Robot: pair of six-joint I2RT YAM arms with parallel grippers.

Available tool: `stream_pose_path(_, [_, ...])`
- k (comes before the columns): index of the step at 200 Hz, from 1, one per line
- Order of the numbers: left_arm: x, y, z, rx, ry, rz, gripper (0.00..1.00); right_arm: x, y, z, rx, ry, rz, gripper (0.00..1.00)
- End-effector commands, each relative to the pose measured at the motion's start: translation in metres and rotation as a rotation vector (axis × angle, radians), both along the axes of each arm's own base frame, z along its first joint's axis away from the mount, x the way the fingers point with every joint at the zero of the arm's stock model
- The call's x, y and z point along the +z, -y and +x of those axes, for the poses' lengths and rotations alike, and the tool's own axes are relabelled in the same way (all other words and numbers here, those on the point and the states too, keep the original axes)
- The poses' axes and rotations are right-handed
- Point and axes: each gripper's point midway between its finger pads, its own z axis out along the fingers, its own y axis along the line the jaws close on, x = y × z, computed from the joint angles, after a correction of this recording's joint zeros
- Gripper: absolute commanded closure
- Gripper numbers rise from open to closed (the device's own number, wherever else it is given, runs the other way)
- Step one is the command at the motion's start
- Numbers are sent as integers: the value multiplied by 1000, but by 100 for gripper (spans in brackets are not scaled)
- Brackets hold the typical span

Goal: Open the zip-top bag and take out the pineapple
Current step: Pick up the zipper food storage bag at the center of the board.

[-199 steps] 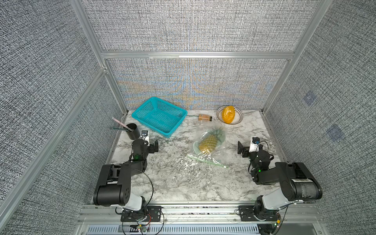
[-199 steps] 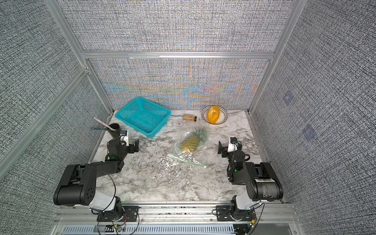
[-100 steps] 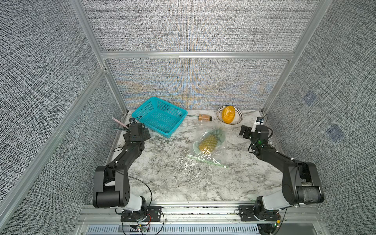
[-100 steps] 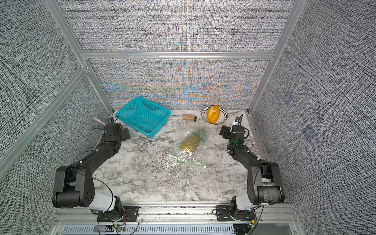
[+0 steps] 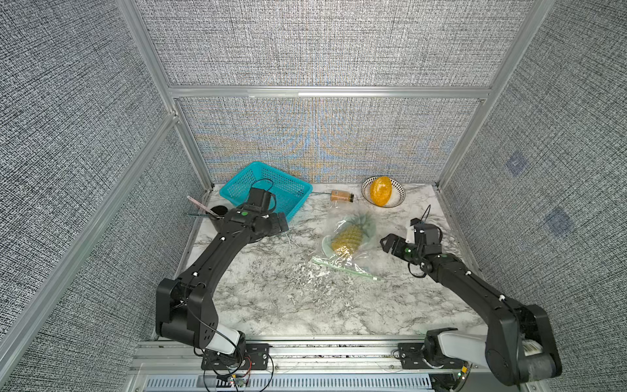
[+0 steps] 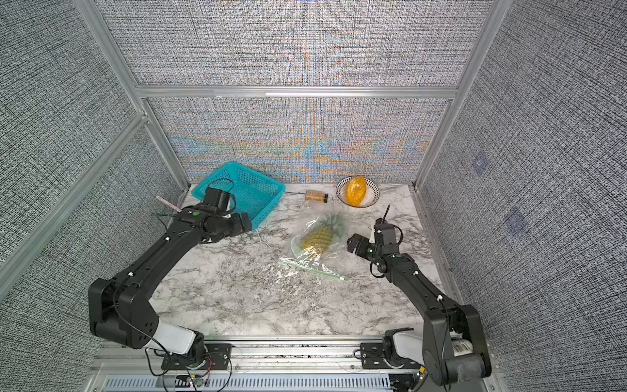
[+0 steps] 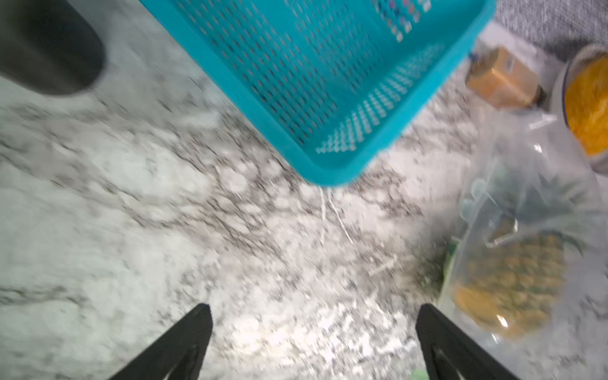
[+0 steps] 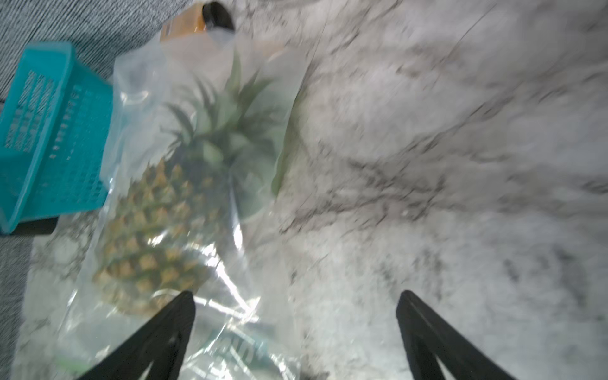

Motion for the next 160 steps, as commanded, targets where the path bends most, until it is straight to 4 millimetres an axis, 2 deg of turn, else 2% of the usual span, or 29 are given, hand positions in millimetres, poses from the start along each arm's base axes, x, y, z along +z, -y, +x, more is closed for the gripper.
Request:
stream_pose_path(1, [-11, 34, -29, -15, -161, -118, 0, -3, -26, -19, 90, -22, 92, 2])
stream_pose_path(29, [-20, 72, -36, -75, -203, -194, 0, -8, -41, -34, 156, -11, 141, 2])
stream_pose_path(55, [-30, 102, -32, -113, -233, -265, 0, -9, -48, -39, 185, 10, 181, 2])
stream_pose_path(79, [-40, 124, -28, -126, -258, -305, 2, -6, -57, -40, 220, 37, 226, 3])
stream_pose_path(93, [-49, 133, -26, -111, -270, -335, 3, -12, -60, -41, 238, 25, 238, 4])
stream_pose_path(124, [-65, 150, -20, -61, -303, -412, 11, -20, -60, -42, 267, 22, 196, 8])
stream_pose_path(160, [-66, 156, -16, -67, -308, -410, 35, -26, -54, -44, 282, 23, 136, 12])
